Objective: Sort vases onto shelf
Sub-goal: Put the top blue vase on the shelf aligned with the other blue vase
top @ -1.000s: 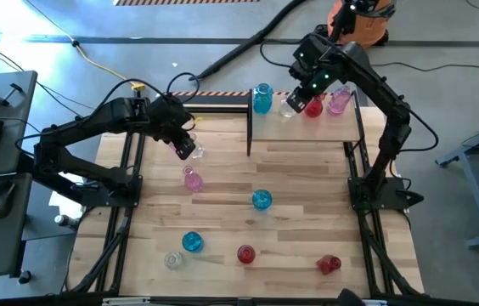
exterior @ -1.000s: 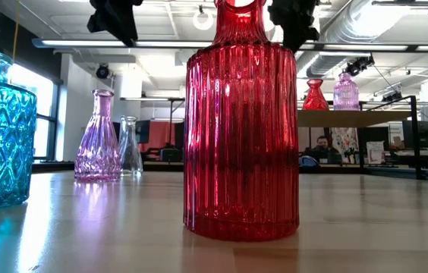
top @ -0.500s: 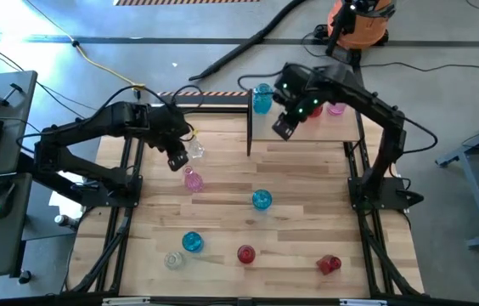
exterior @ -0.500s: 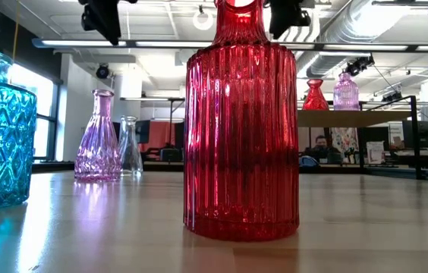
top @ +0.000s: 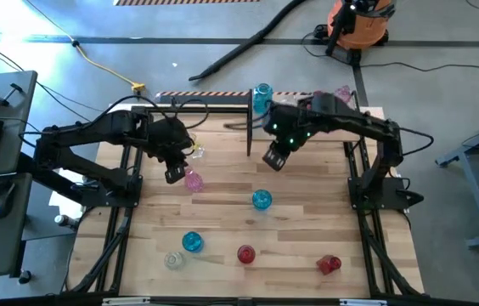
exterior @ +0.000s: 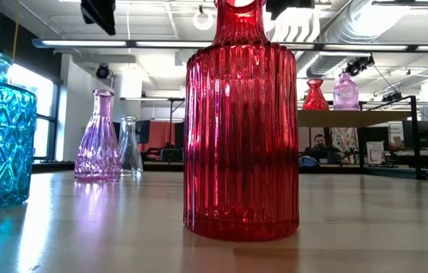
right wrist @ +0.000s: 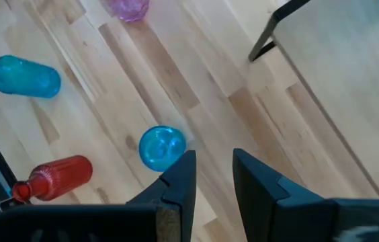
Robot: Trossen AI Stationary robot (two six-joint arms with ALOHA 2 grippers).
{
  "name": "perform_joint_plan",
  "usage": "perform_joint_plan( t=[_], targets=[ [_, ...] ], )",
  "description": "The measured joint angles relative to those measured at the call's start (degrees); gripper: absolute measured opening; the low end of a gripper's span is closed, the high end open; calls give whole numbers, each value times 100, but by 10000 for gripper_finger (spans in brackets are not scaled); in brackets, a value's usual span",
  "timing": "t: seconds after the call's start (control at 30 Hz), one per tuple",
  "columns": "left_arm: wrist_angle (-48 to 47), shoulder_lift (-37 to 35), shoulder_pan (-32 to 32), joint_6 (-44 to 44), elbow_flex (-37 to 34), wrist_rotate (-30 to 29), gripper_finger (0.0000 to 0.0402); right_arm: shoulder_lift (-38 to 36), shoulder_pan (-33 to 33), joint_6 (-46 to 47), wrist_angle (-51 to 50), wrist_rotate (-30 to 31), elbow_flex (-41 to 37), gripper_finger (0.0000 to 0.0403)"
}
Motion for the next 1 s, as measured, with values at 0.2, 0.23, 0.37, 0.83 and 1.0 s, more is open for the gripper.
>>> perform_joint_plan(
  t=[0.2,0.23,0.37,0.83,1.0],
  targets=[
    [0,0,-345,-53,0,-2,113,1,502,300,0,409,-1,79],
    [0,0,-399,-55,0,-2,113,1,583,370,0,434,0,79],
    [2,0,-589,-165,0,-15,113,70,825,678,-1,428,0,79],
    [24,0,-1119,-348,0,-65,113,755,1113,659,19,64,0,79],
    [24,0,-1255,-366,0,-101,113,981,1111,445,0,55,0,79]
  ],
)
